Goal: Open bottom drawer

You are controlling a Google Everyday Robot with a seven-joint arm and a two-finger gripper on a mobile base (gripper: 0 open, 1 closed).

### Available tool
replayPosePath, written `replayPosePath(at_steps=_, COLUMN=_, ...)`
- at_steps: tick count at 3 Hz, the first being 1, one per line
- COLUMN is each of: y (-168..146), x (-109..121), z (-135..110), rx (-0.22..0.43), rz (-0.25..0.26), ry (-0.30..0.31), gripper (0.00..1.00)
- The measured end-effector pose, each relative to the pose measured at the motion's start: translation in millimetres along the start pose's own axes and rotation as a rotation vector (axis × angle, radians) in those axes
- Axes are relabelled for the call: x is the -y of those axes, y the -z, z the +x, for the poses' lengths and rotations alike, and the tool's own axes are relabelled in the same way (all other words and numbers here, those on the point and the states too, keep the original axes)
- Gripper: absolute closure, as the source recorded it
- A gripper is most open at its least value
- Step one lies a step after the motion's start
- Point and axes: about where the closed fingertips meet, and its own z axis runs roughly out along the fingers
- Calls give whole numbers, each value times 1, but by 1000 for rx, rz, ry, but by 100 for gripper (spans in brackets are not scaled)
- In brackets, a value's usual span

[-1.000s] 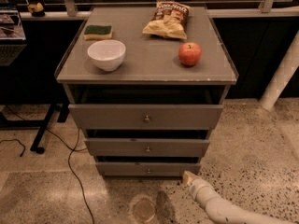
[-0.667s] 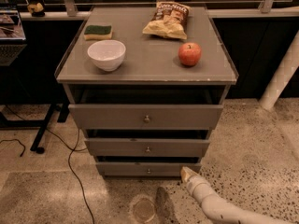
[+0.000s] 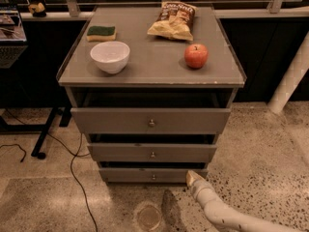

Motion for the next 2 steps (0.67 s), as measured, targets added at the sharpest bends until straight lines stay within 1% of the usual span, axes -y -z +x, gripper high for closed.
replayPosePath(at_steps=1, y=-10, x=2, z=7, rx=20, rz=11, ry=-6, gripper=100)
replayPosePath(at_steps=2, y=-25, x=8, z=17, rx=31, rz=23, ry=-25, gripper=100)
